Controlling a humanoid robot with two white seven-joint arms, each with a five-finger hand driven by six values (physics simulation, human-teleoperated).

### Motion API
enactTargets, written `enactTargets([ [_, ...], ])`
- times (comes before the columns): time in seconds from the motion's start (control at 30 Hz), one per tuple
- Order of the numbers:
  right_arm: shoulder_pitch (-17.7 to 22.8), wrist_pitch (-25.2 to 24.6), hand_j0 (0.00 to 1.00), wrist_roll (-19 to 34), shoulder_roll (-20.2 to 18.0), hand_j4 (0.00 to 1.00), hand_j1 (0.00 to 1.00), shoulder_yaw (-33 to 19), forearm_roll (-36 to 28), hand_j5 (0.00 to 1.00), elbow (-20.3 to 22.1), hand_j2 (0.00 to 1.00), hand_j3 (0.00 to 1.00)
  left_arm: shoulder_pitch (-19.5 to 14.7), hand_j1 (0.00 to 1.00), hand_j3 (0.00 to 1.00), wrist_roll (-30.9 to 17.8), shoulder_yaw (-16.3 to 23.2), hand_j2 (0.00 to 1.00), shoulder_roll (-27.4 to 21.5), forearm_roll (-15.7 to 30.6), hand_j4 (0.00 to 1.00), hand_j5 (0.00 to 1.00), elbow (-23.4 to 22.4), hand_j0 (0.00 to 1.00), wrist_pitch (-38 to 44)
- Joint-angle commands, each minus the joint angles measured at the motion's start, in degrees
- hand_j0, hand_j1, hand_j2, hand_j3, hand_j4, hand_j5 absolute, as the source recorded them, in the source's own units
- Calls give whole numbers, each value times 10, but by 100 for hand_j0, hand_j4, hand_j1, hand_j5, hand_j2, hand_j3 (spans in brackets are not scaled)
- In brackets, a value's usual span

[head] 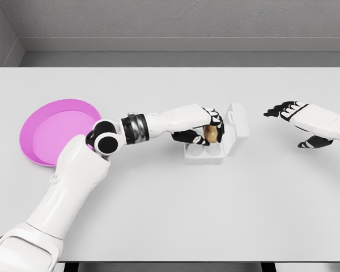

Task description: Pack egg into the box and close the box lid

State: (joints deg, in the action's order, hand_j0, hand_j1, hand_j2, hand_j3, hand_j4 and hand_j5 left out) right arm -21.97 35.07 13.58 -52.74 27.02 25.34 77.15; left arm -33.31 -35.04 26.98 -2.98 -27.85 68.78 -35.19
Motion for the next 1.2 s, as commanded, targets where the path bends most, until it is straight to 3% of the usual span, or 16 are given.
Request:
enactTargets([
  [0.0, 0, -1, 100, 0, -1, 100, 100, 0, -4, 100, 0, 100, 100, 0, 54, 54, 0, -1, 54, -1, 4, 54, 54, -1, 54, 2],
  [0.4, 0, -1, 100, 0, -1, 100, 100, 0, -4, 100, 0, 100, 100, 0, 66, 66, 0, -5, 66, -4, 4, 66, 66, -1, 66, 2],
  [0.93, 0, -1, 100, 0, 0, 100, 100, 0, -4, 100, 0, 100, 100, 0, 71, 71, 0, -5, 71, -5, 4, 71, 71, -16, 71, 2],
  [1.07, 0, -1, 100, 0, -1, 100, 100, 0, -4, 100, 0, 100, 100, 1, 81, 81, 0, -6, 81, -6, 4, 81, 81, -15, 81, 2],
  [1.17, 0, -1, 100, 0, -1, 100, 100, 0, -4, 100, 0, 100, 100, 1, 81, 81, 0, -6, 81, -8, 4, 81, 81, -15, 81, 2],
])
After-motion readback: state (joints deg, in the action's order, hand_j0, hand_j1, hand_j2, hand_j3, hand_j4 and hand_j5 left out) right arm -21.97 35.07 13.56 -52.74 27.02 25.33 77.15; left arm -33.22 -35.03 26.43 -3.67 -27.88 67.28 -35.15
